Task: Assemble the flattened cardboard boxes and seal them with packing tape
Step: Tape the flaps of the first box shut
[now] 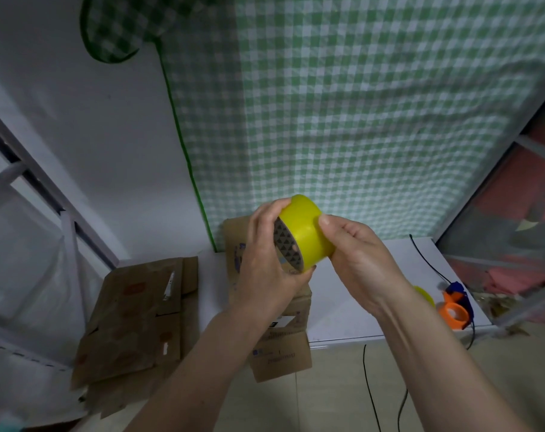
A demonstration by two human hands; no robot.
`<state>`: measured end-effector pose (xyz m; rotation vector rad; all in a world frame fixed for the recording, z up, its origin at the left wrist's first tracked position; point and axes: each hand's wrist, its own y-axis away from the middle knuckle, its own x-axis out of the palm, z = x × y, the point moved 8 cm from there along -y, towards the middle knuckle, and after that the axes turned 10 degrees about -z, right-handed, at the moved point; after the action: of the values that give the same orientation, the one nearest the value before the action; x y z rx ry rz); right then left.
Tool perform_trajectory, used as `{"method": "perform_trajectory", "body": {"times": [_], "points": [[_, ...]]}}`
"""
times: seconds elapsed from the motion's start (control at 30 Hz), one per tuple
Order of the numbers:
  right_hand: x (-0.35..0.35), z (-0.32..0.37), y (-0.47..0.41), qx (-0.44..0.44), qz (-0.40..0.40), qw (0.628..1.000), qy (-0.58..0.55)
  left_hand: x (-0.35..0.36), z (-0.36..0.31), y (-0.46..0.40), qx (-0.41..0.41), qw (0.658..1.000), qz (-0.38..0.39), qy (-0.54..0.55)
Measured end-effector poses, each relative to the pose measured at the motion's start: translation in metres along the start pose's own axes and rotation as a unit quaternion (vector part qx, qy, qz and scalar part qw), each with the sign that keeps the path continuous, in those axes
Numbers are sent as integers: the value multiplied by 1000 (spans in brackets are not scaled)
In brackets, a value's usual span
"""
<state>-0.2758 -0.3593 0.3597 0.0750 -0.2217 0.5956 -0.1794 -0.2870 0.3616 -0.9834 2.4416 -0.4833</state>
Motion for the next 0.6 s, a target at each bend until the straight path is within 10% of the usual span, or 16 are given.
{"method": "perform_trajectory", "body": {"times": [0.2, 0.43, 0.6], "points": [[2, 5, -1, -9, 32, 999, 5, -1, 4, -3, -11, 999, 3, 34], [-1, 4, 2, -21, 65, 997, 24, 7, 14, -2, -270, 927, 135, 223], [-3, 6, 0, -35, 17, 999, 12, 4, 8, -6, -249, 940, 106, 210]]}}
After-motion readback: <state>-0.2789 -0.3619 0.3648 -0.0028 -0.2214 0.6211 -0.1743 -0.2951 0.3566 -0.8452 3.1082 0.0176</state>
